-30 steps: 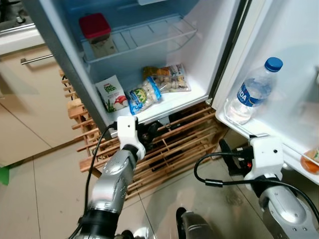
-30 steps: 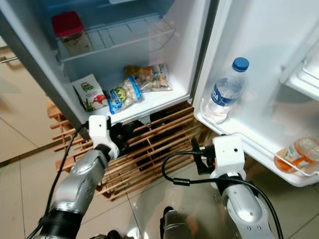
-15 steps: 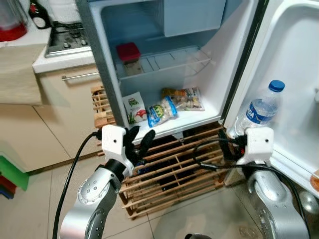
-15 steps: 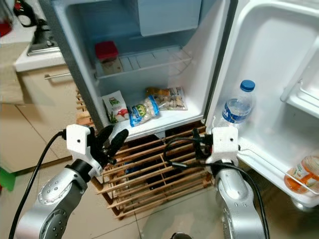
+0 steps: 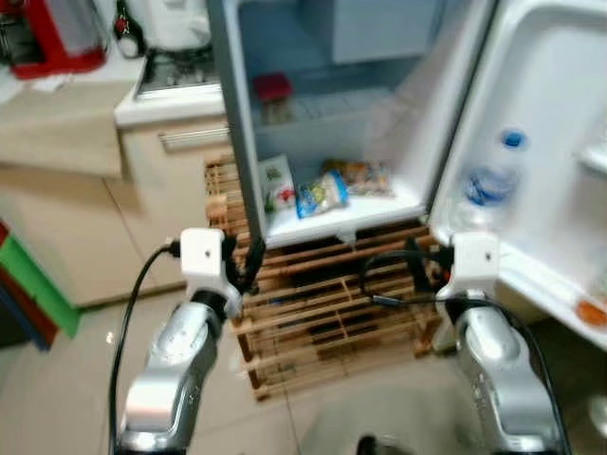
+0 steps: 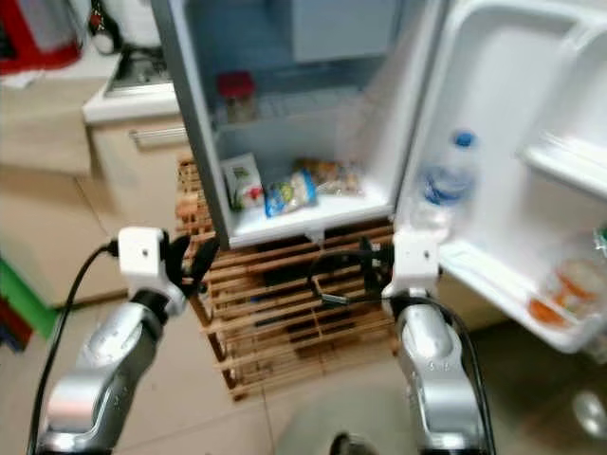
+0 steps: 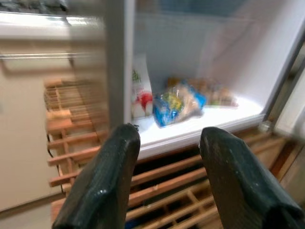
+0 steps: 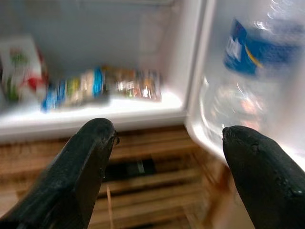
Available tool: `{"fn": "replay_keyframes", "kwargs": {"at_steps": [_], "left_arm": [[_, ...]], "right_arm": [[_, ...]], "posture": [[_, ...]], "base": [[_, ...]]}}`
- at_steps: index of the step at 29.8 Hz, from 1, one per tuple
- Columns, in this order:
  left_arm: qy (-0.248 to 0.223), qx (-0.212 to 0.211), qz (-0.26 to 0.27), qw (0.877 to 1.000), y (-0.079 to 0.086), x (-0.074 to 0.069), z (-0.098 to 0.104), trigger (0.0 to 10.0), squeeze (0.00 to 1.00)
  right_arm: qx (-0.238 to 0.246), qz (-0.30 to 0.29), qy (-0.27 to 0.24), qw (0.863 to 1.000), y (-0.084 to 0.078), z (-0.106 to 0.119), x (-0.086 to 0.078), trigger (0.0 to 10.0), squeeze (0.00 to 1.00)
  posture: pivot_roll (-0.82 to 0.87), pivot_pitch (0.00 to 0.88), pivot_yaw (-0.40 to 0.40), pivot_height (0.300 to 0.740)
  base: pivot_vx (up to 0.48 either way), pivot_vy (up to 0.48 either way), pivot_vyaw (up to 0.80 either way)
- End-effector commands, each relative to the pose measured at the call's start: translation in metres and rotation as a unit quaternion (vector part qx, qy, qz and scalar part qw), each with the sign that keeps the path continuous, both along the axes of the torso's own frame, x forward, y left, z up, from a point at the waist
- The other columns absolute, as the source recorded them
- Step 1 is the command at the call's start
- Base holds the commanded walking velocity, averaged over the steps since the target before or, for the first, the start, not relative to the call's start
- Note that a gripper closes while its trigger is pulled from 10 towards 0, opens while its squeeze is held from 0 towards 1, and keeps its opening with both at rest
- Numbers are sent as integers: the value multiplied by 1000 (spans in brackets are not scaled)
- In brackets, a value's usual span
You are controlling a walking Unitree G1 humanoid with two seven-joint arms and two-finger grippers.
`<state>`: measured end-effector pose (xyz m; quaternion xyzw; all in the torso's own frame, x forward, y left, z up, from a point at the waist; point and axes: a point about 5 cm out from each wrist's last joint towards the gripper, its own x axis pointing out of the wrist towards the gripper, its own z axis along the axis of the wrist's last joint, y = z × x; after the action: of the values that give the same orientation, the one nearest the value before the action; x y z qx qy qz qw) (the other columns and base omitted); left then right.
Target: Restocking fridge
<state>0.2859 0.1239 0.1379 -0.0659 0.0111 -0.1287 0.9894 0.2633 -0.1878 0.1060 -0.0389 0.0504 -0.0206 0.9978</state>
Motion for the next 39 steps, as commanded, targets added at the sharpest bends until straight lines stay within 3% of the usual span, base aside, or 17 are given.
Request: {"fn": "replay_keyframes", "kwargs": {"at_steps": [1, 12, 18, 22, 24, 25, 26, 27, 30, 31, 32, 33, 34, 35, 36, 37, 39], "left_arm": [[6, 4, 8, 1000, 5, -1, -6, 10000, 0], [17, -3, -9, 1000, -2, 11, -16, 10000, 0], [20, -9, -12, 1000, -4, 14, -19, 10000, 0], [14, -9, -22, 1000, -2, 8, -22, 10000, 0], [14, -8, -22, 1000, 0, 6, -25, 10000, 0], [18, -9, -17, 1000, 1, 6, -28, 10000, 0], [18, -9, -17, 1000, 1, 6, -28, 10000, 0], [23, -9, -14, 1000, 2, 6, -29, 10000, 0], [22, -8, -14, 1000, 2, 7, -29, 10000, 0], [28, -6, -12, 1000, 4, 9, -31, 10000, 0], [28, -6, -12, 1000, 4, 9, -31, 10000, 0], [51, -8, -10, 999, 7, 11, -38, 10000, 0], [69, 2, -11, 998, 9, 12, -44, 10000, 0], [69, 2, -11, 998, 9, 12, -44, 10000, 0], [81, 10, -12, 997, 10, 13, -48, 10000, 0], [104, 28, -7, 994, 13, 16, -56, 10000, 0], [153, 49, 4, 987, 22, 24, -74, 10000, 0]], "right_arm": [[-2, 16, -35, 999, 7, 16, 10, 10000, 0], [-25, 30, -45, 998, 3, 10, -6, 10000, 0], [-16, 6, -37, 999, -5, 5, -5, 10000, 0], [-19, 32, -12, 999, -8, -9, -9, 10000, 0], [-14, 60, 21, 998, -8, -21, -14, 10000, 0], [-20, 82, 65, 994, -13, -37, -23, 10000, 0], [-20, 82, 65, 994, -13, -37, -23, 10000, 0], [-18, 97, 121, 988, -22, -57, -36, 10000, 0], [-22, 95, 177, 979, -35, -76, -50, 10000, 0], [-45, 79, 238, 967, -48, -95, -60, 10000, 0], [-45, 79, 238, 967, -48, -95, -60, 10000, 0], [-75, 19, 332, 940, -78, -121, -81, 10000, 0], [-101, -28, 355, 929, -95, -126, -88, 10000, 0], [-101, -28, 355, 929, -95, -126, -88, 10000, 0], [-116, -58, 363, 923, -106, -128, -92, 10000, 0], [-136, -103, 373, 912, -118, -128, -96, 10000, 0], [-191, -219, 336, 896, -151, -112, -100, 10000, 0]], "posture": [[-224, 0, 87, 736], [-268, 0, 133, 736], [-270, 0, 130, 736], [-267, 0, 122, 736], [-267, 0, 120, 736], [-257, 0, 114, 736], [-257, 0, 114, 736], [-253, 0, 110, 736], [-252, 0, 109, 736], [-254, 0, 112, 736], [-254, 0, 112, 736], [-260, 0, 117, 736], [-260, 0, 117, 736], [-260, 0, 117, 736], [-260, 0, 117, 736], [-270, 0, 125, 736], [-278, 0, 135, 736]], "base": [[0, 0, 0], [0, 0, 0], [0, -447, 0], [0, -446, 0], [0, -446, 0], [0, -442, 0], [0, -442, 0], [0, -326, 0], [0, -320, 0], [0, -244, 0], [0, -244, 0], [0, 0, 0], [0, 0, 0], [0, 0, 0], [0, 0, 0], [0, 0, 0], [0, 0, 0]]}}
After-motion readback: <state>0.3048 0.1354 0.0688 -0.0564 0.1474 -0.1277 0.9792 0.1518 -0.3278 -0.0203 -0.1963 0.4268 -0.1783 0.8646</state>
